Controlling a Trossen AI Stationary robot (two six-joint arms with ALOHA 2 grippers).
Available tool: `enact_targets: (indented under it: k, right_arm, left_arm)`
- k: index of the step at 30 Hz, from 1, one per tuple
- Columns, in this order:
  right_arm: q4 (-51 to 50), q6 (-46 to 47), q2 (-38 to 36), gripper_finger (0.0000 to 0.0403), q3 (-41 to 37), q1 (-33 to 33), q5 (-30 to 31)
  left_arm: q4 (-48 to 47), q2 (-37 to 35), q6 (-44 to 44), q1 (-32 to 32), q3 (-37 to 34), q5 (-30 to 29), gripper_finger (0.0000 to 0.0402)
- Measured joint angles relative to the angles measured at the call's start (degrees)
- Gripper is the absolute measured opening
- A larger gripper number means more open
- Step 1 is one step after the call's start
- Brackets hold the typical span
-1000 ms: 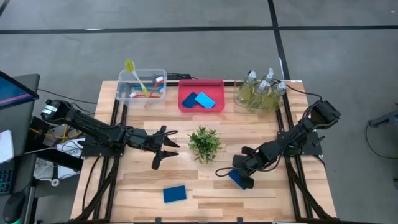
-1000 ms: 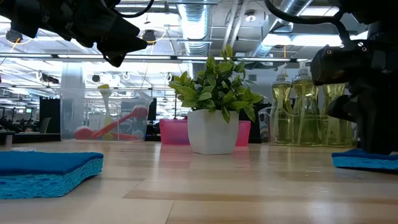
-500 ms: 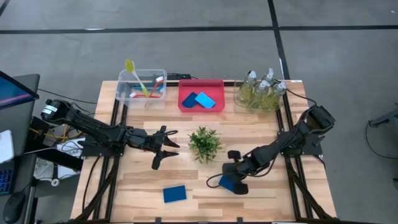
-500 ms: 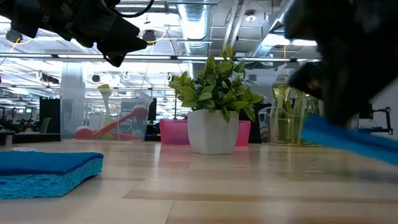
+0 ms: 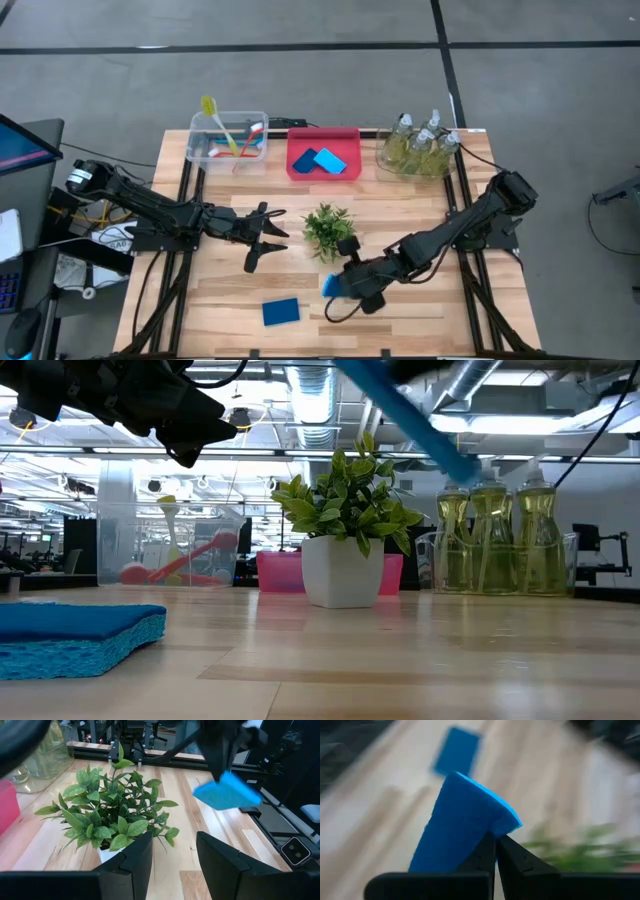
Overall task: Pick & Place Kitchen Sink Supplies
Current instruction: Put the blue sponge into the red bin
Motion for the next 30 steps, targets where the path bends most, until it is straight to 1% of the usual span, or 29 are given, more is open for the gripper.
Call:
enact_targets:
  k: [5, 8, 12, 15, 19, 22, 25, 27, 30]
  right_arm:
    - [-0.6, -8.3, -0.1, 0.0001, 5.7, -1.0, 15.6]
    - [-0.4, -11.2, -0.1, 0.0001, 8.6, -2.6, 23.3]
    - [0.4, -13.3, -0.1, 0.0001, 11.4, -6.0, 30.5]
    - [0.4, -13.8, -0.1, 0.0001, 12.7, -9.3, 34.5]
    - [0.4, -13.8, -0.1, 0.0003, 13.3, -14.7, 37.5]
    - [0.3, -13.1, -0.1, 0.0003, 13.3, -19.6, 37.6]
    - [0.2, -10.5, -0.1, 0.0003, 13.3, -24.9, 37.4]
    - [-0.2, -8.2, -0.1, 0.0005, 13.3, -28.3, 35.7]
    - [-0.7, -4.2, -0.1, 0.0006, 13.3, -33.4, 31.2]
  left_arm:
    - [0.0, 0.0, 0.0, 0.0, 0.0, 0.0, 0.0154]
    - [0.0, 0.0, 0.0, 0.0, 0.0, 0.0, 0.0154]
    - [0.0, 0.0, 0.0, 0.0, 0.0, 0.0, 0.0154]
    - [0.0, 0.0, 0.0, 0.0, 0.0, 0.0, 0.0154]
    - [0.0, 0.0, 0.0, 0.0, 0.0, 0.0, 0.0154]
    - [-0.1, 0.0, 0.0, 0.0, 0.0, 0.0, 0.0154]
    - [-0.1, 0.0, 0.0, 0.0, 0.0, 0.0, 0.0154]
    - [-0.1, 0.0, 0.0, 0.0, 0.0, 0.0, 0.0154]
    - [-0.2, 0.0, 0.0, 0.0, 0.0, 0.0, 0.0154]
